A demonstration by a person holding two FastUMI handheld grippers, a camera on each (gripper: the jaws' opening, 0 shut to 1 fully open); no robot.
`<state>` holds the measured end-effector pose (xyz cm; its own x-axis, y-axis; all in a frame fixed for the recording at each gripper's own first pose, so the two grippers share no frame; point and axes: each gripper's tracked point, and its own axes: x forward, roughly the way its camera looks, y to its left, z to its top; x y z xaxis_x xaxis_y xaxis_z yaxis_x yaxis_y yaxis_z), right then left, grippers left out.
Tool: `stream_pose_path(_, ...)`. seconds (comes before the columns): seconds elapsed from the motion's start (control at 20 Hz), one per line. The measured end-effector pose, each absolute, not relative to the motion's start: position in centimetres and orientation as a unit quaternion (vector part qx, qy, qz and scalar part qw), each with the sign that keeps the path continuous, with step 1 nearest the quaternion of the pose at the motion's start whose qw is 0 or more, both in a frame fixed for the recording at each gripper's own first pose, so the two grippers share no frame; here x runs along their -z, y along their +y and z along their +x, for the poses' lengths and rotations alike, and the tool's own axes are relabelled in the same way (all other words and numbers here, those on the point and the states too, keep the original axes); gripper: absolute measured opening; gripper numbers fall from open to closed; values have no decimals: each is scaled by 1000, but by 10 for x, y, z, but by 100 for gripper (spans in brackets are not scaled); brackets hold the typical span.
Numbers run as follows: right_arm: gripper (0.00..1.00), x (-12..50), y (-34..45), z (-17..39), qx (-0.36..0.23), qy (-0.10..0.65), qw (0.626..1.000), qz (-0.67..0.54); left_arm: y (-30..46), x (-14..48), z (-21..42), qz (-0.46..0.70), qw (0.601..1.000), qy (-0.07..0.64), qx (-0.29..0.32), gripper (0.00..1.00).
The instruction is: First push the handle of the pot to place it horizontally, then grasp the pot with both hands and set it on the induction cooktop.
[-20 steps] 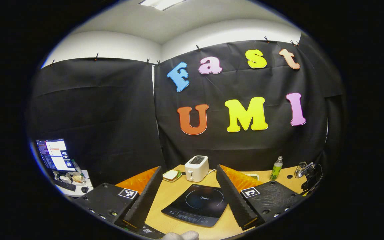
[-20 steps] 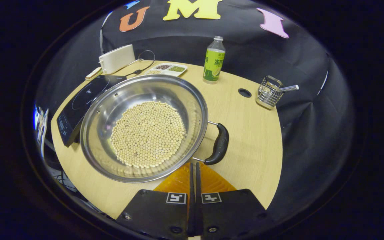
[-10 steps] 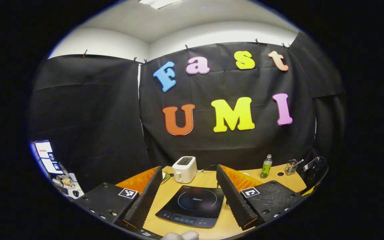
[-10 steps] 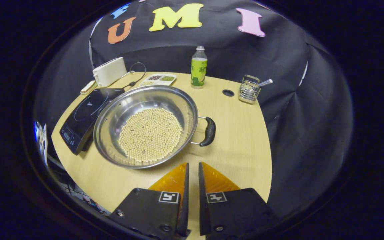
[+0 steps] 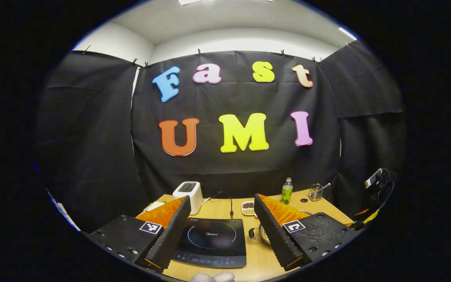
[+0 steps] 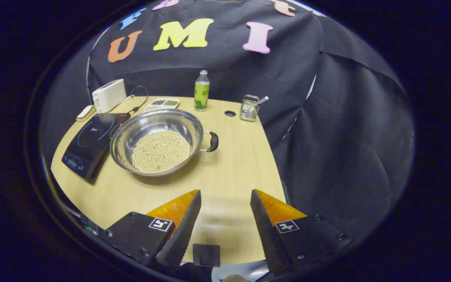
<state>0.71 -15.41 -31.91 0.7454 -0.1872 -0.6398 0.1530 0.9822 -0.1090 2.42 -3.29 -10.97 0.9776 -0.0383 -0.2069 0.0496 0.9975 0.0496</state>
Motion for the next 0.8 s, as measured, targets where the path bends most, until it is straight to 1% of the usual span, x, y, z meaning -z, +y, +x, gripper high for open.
stream_pose_path(0.05, 85, 313, -151, 4, 91, 333, 938, -20, -32, 120, 27, 27, 993, 113, 30, 96)
stream_pose_path(0.1, 81, 309, -147, 2, 90, 327, 941, -18, -34, 132, 30, 26, 991, 126, 36, 96)
stream_pose_path(0.25, 92, 301, -143, 3, 90, 322, 942, -24, -46, 172, 41, 18, 984, 168, 63, 97)
stream_pose_path(0.3, 98, 302, -143, 9, 88, 320, 943, -24, -52, 186, 46, 11, 981, 178, 71, 96)
stream_pose_path(0.45, 98, 305, -136, 31, 74, 322, 944, -13, -70, 223, 63, 5, 973, 211, 89, 96)
stream_pose_path(0.65, 98, 321, -133, 73, 45, 338, 940, -1, -102, 277, 92, -4, 959, 263, 107, 96)
stream_pose_path(0.8, 100, 339, -133, 109, 25, 355, 935, 5, -128, 327, 111, -8, 939, 321, 125, 96)
